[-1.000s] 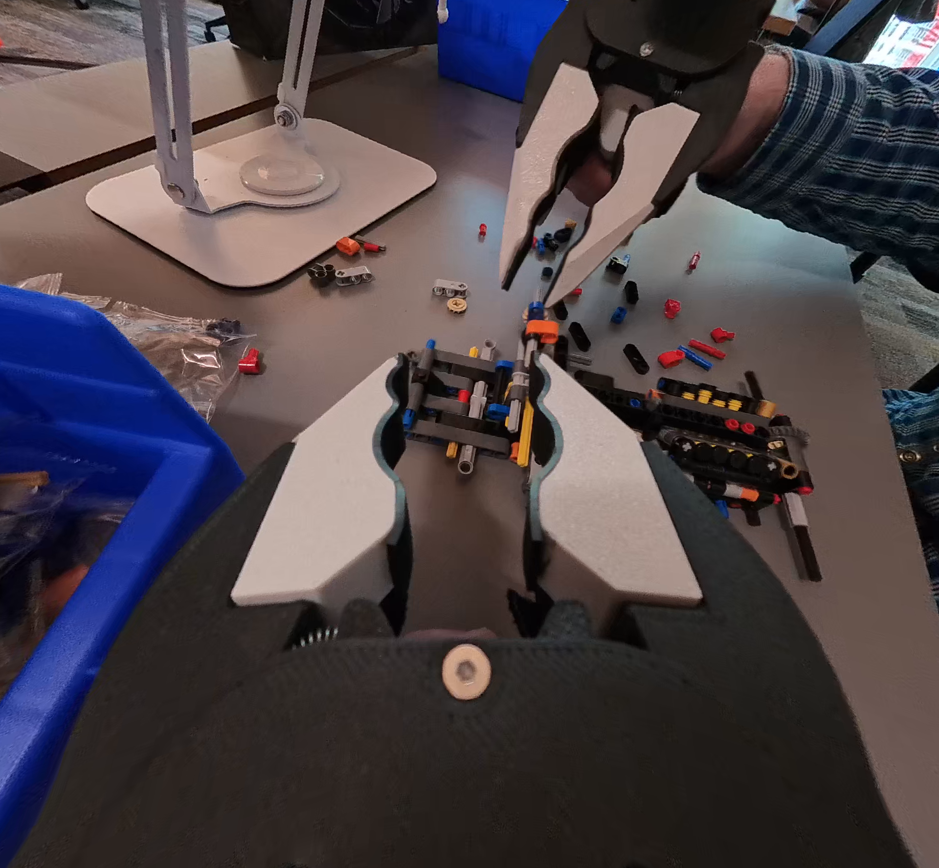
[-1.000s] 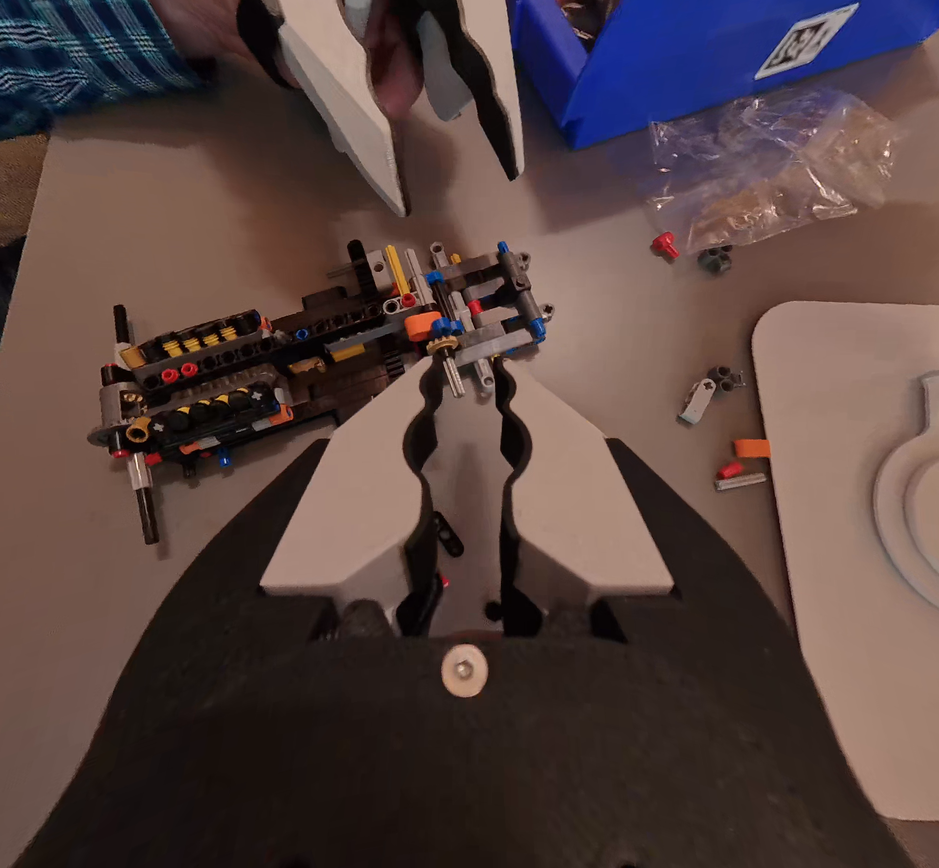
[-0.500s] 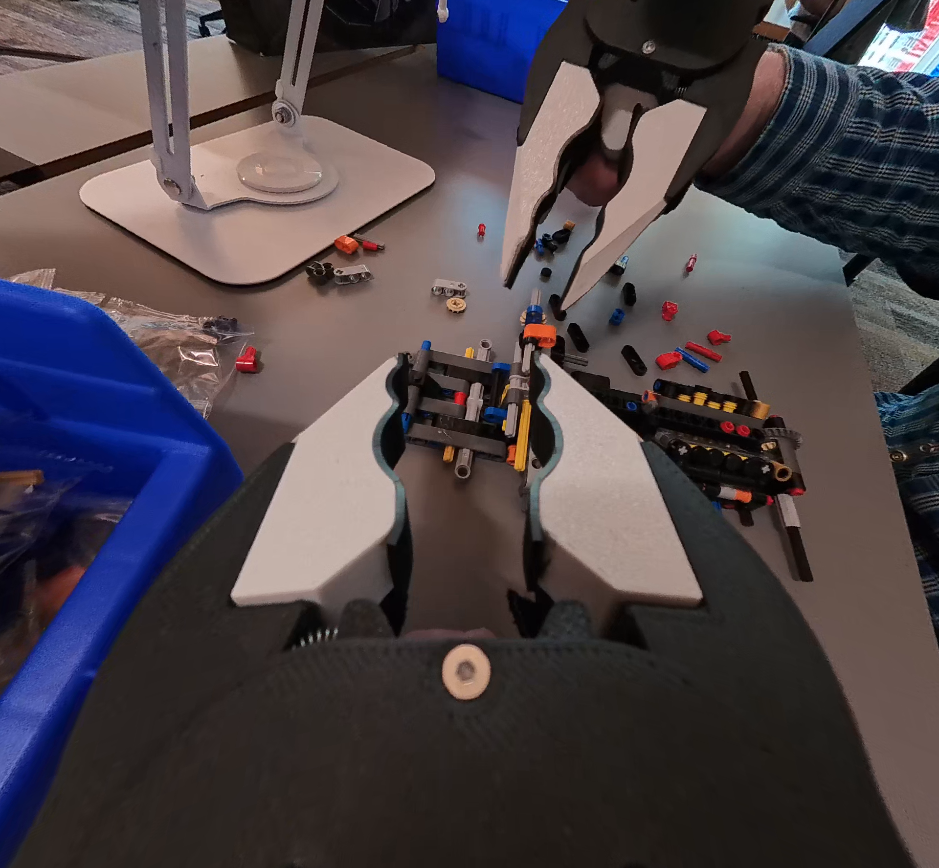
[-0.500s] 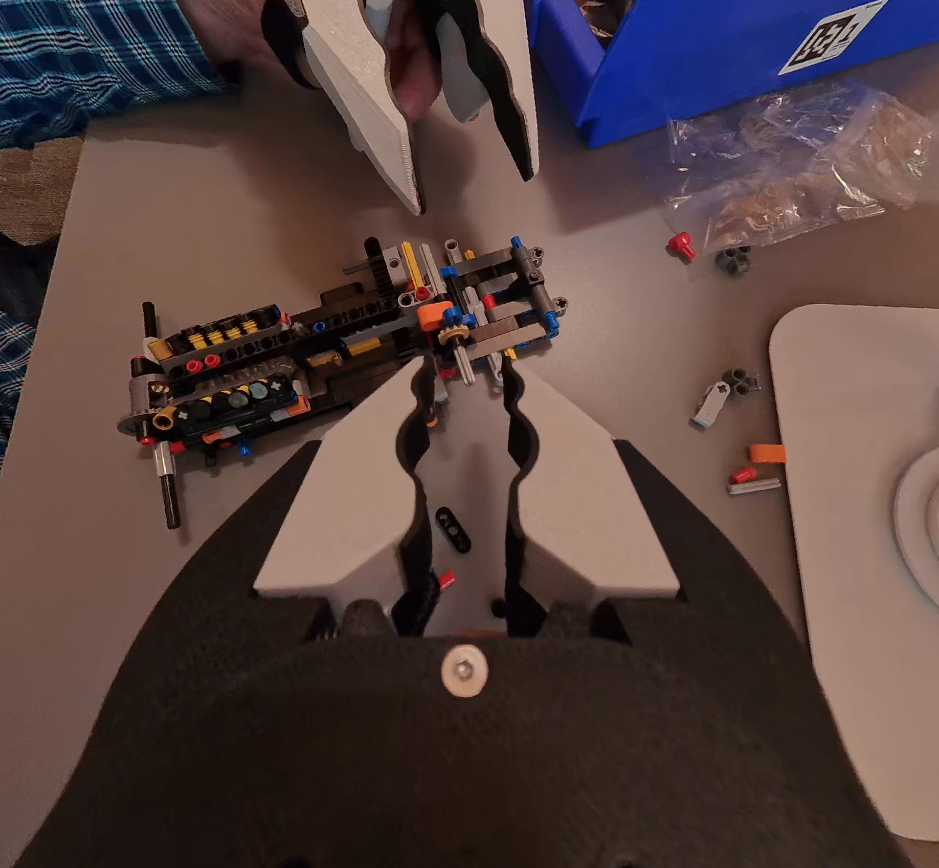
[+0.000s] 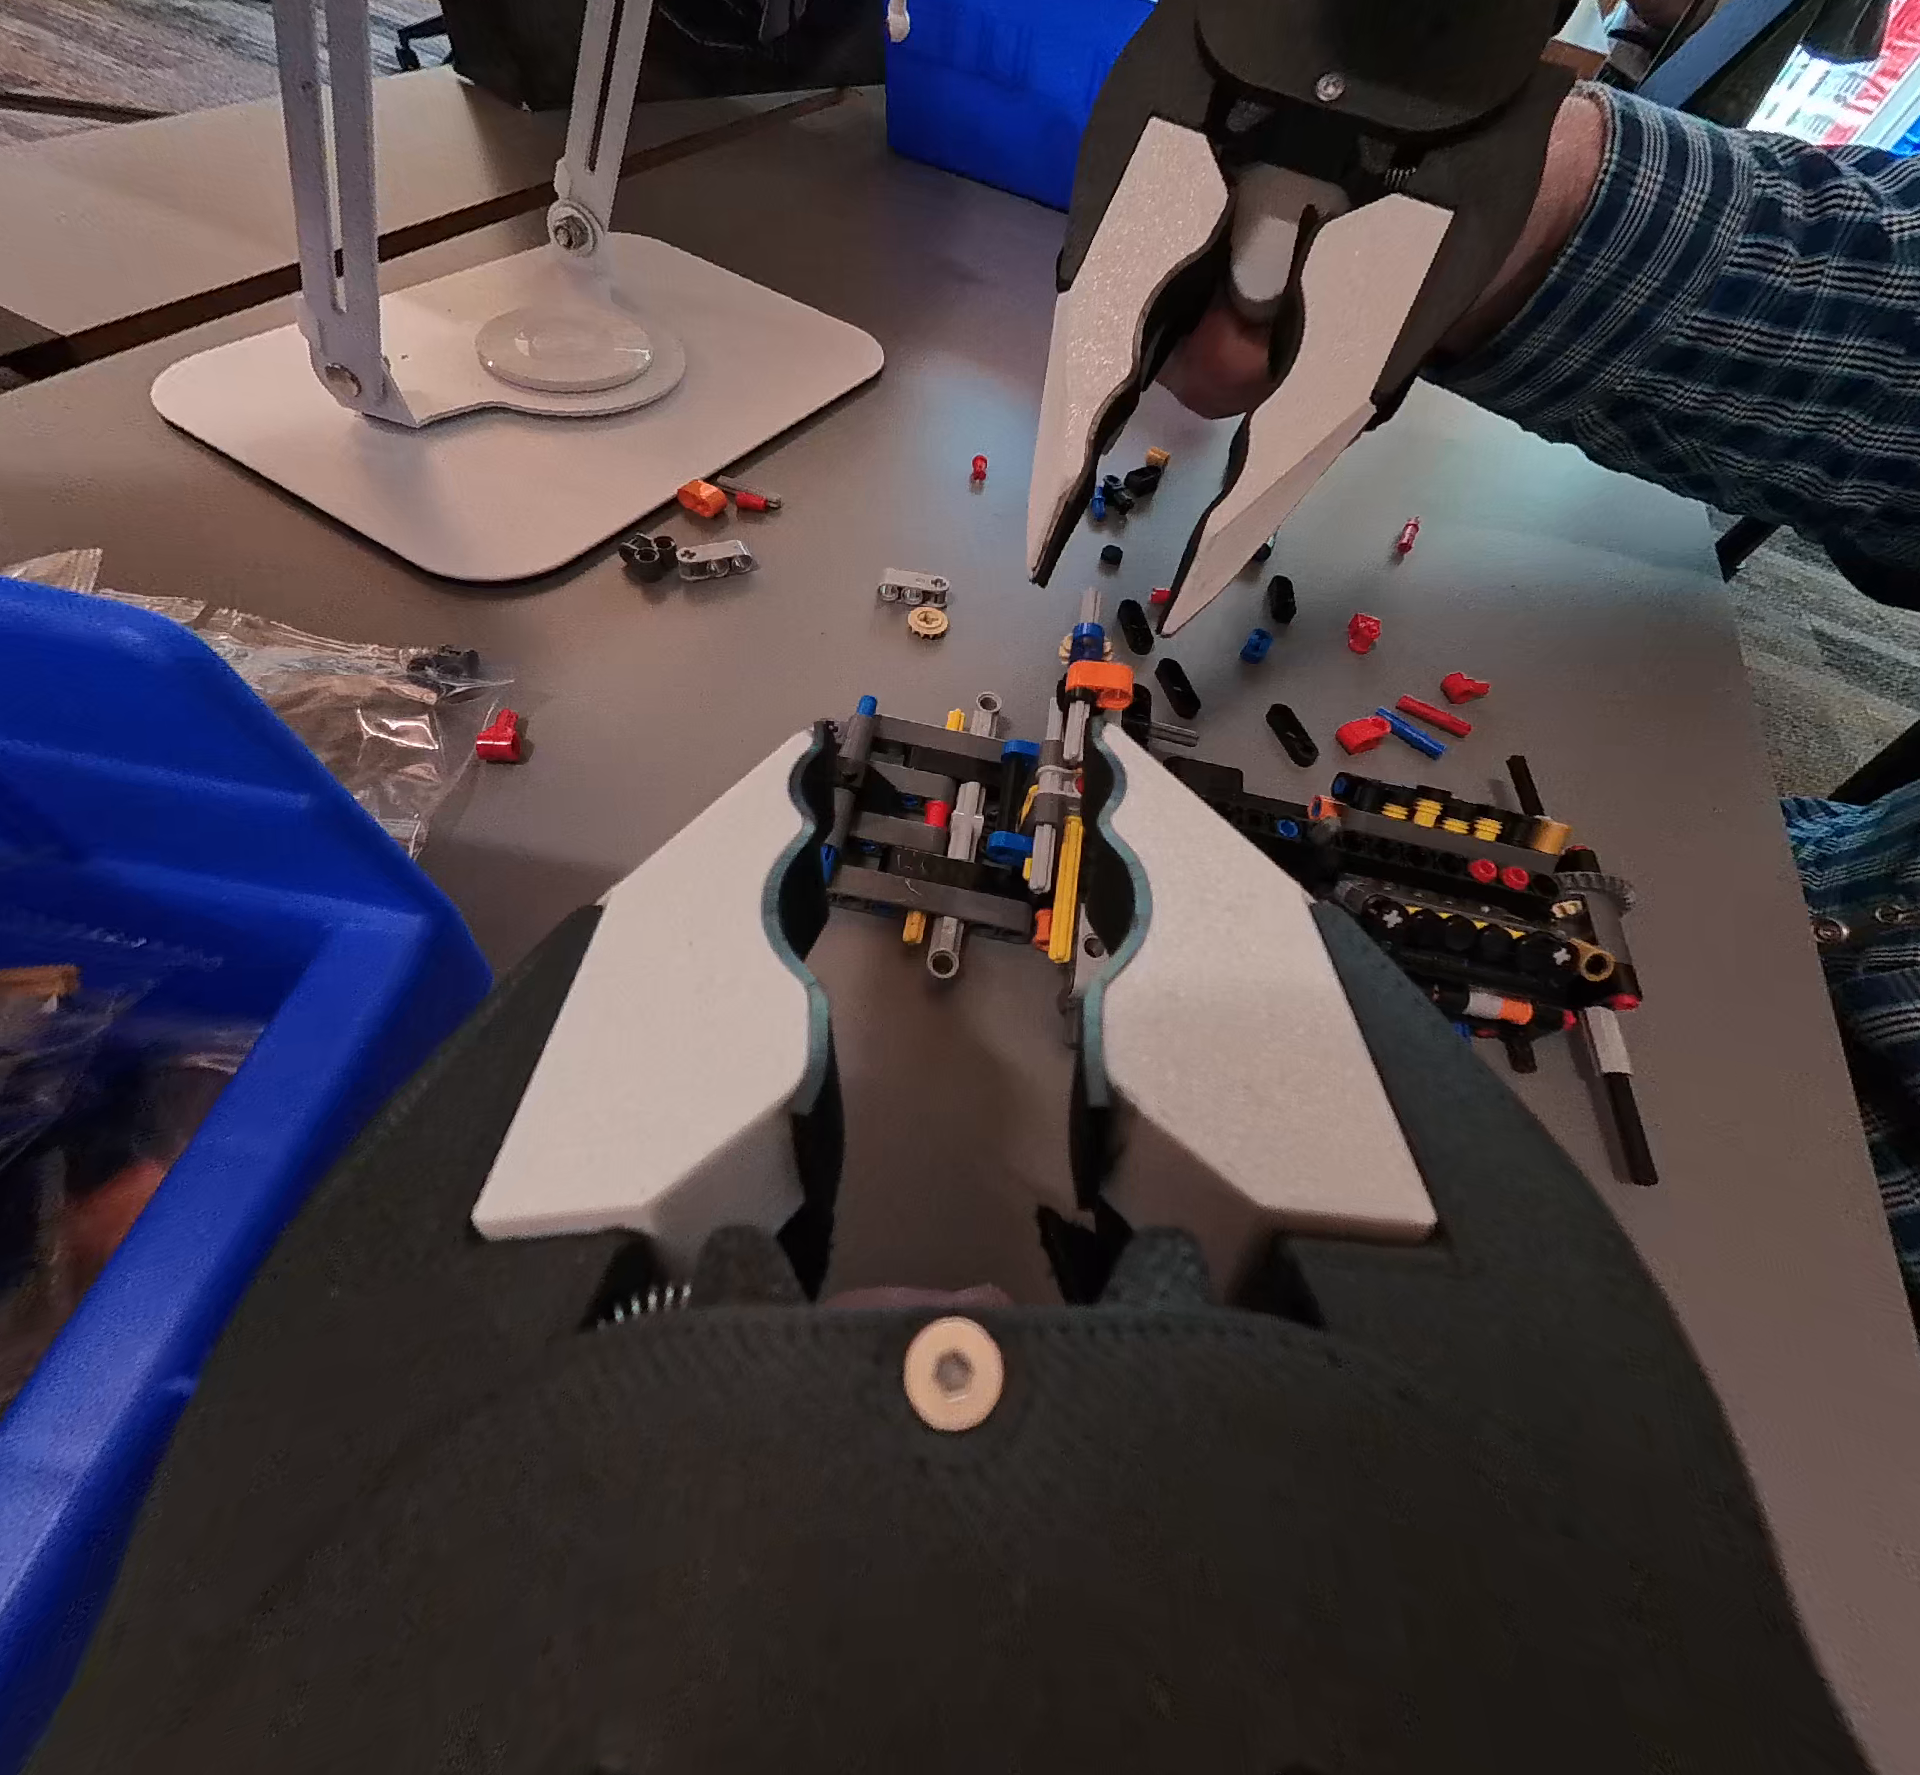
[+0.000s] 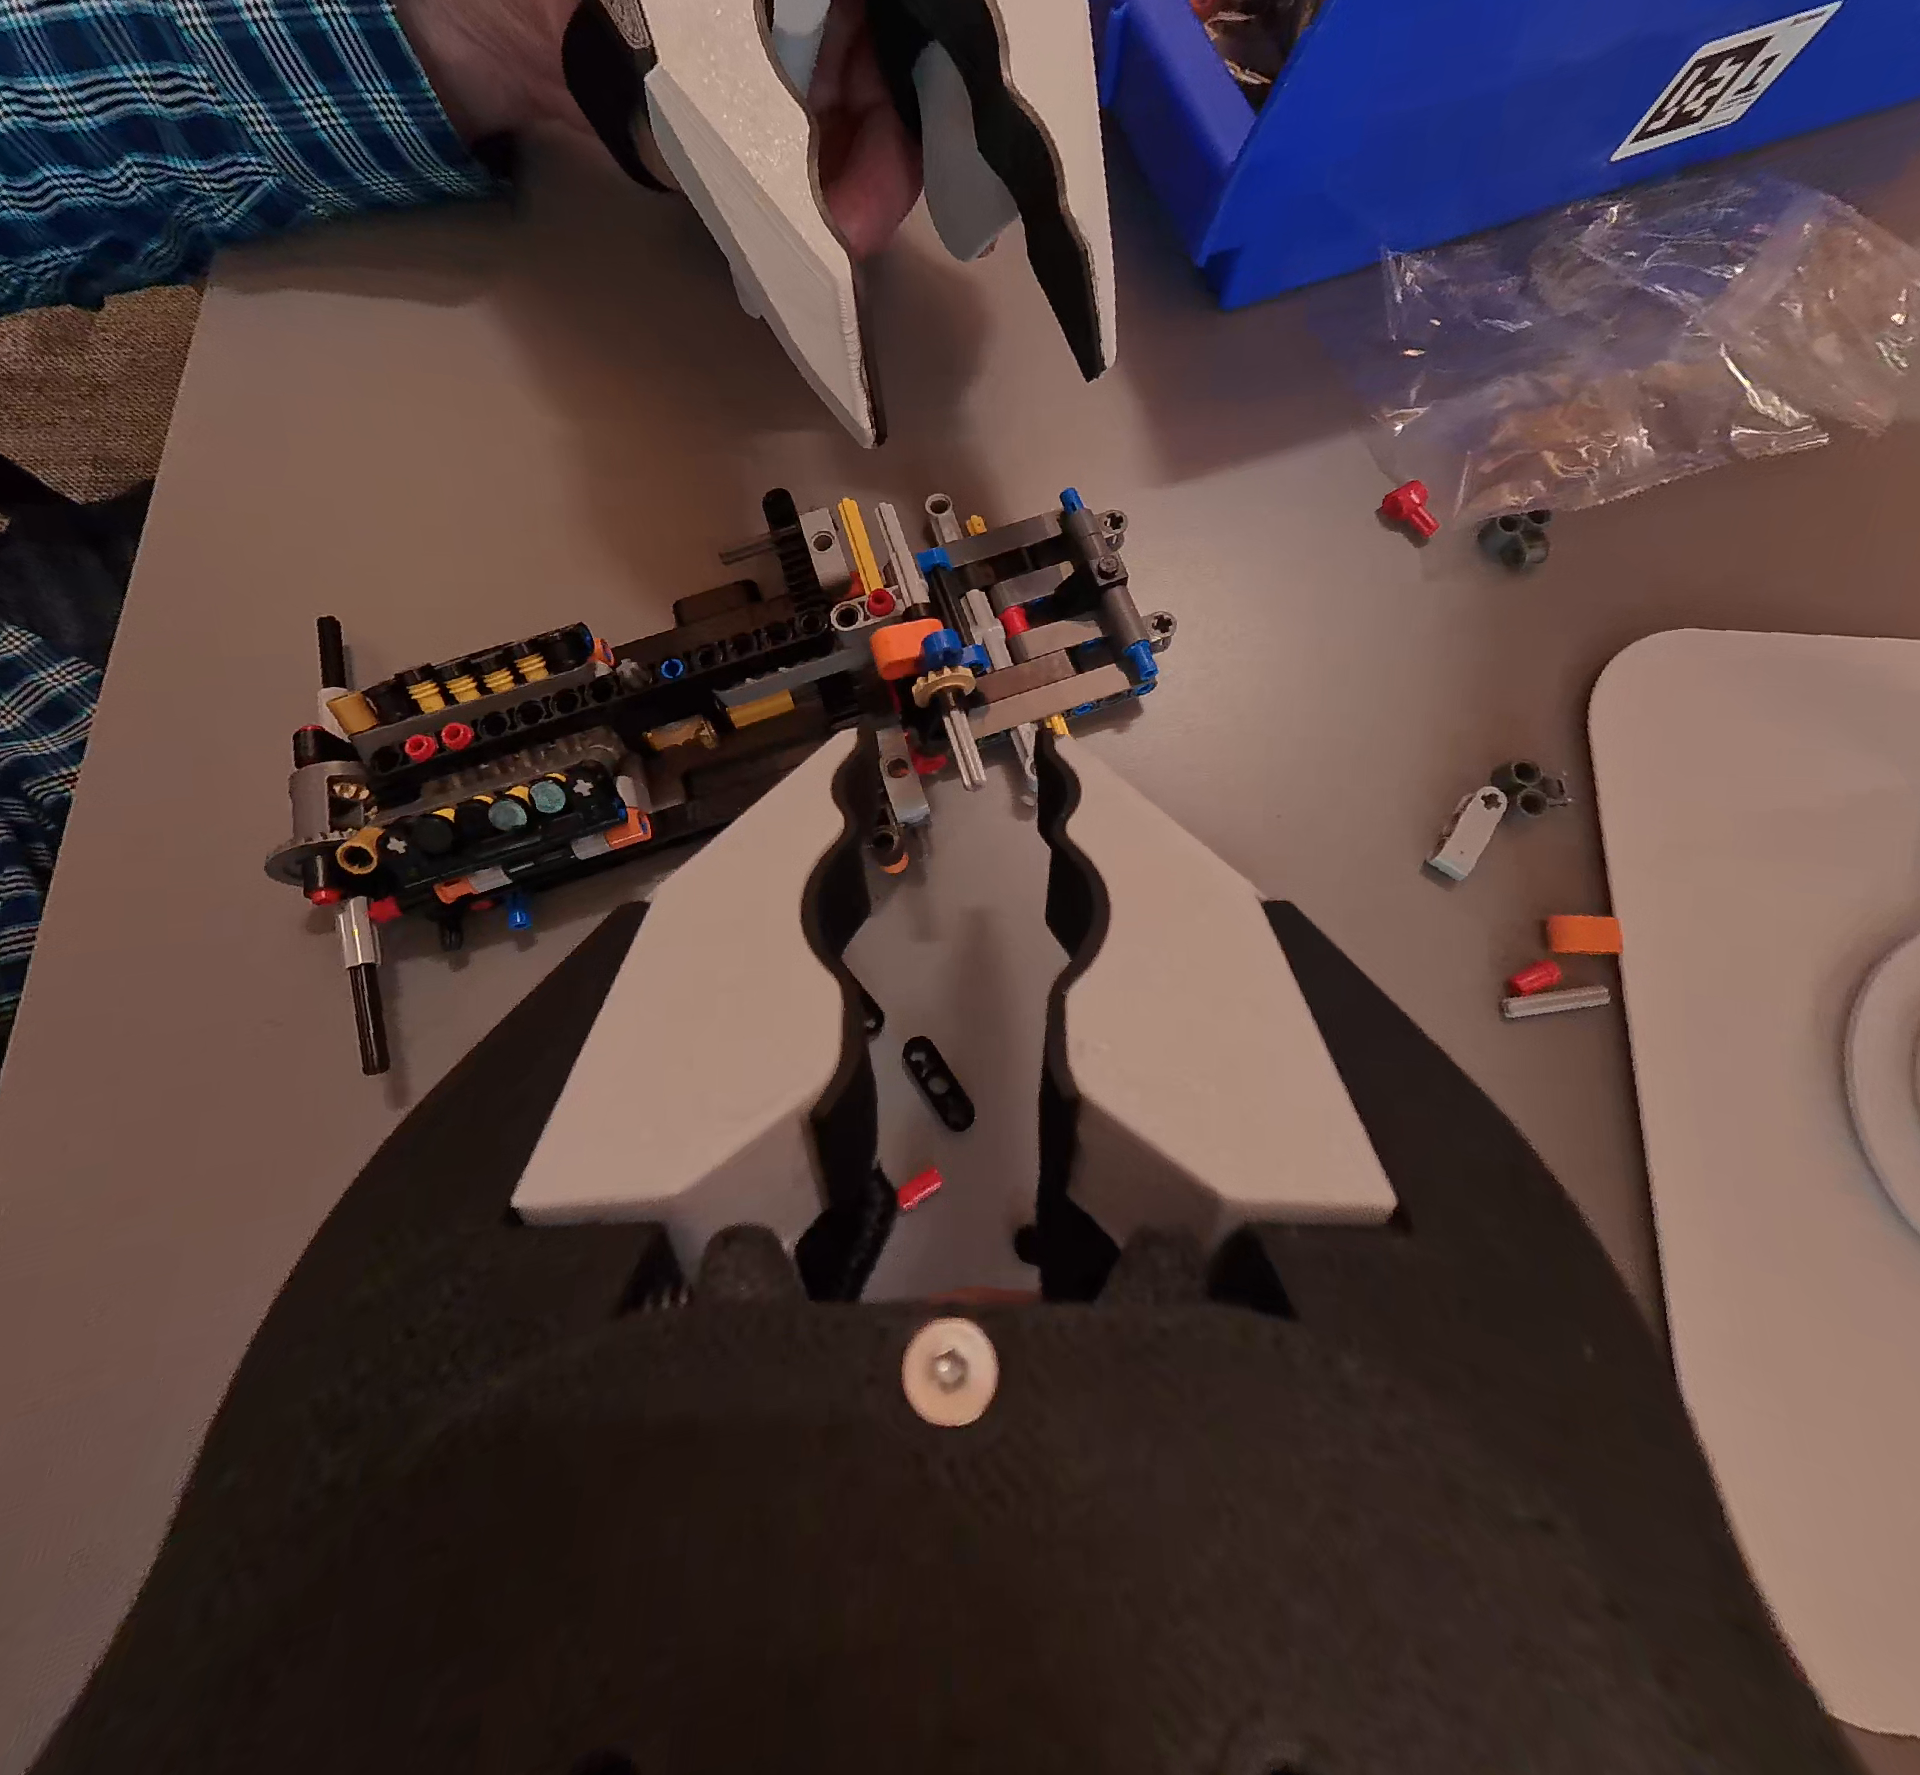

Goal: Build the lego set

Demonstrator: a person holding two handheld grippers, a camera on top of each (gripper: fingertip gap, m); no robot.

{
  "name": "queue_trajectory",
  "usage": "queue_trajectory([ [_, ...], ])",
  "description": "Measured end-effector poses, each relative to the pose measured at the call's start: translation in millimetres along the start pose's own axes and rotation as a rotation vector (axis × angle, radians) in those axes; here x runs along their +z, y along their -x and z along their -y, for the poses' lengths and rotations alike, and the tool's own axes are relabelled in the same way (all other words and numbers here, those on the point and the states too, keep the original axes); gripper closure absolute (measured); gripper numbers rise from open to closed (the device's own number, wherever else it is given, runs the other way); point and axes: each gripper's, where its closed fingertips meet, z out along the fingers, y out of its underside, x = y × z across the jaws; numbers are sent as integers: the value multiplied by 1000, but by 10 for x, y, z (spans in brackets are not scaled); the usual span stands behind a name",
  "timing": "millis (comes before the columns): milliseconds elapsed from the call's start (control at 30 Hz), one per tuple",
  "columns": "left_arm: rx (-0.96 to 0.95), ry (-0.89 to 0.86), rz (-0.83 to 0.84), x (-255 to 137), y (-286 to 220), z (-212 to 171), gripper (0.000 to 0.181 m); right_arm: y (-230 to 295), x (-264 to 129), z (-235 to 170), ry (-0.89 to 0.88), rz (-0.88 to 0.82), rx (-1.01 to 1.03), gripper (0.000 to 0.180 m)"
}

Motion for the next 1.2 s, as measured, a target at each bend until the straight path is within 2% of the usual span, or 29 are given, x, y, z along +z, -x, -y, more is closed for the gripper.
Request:
queue_trajectory([
  [1200, -5, -1, -6, -3, 3, 1, 136, 334, 11, -204, 78, 85, -92, 156],
])
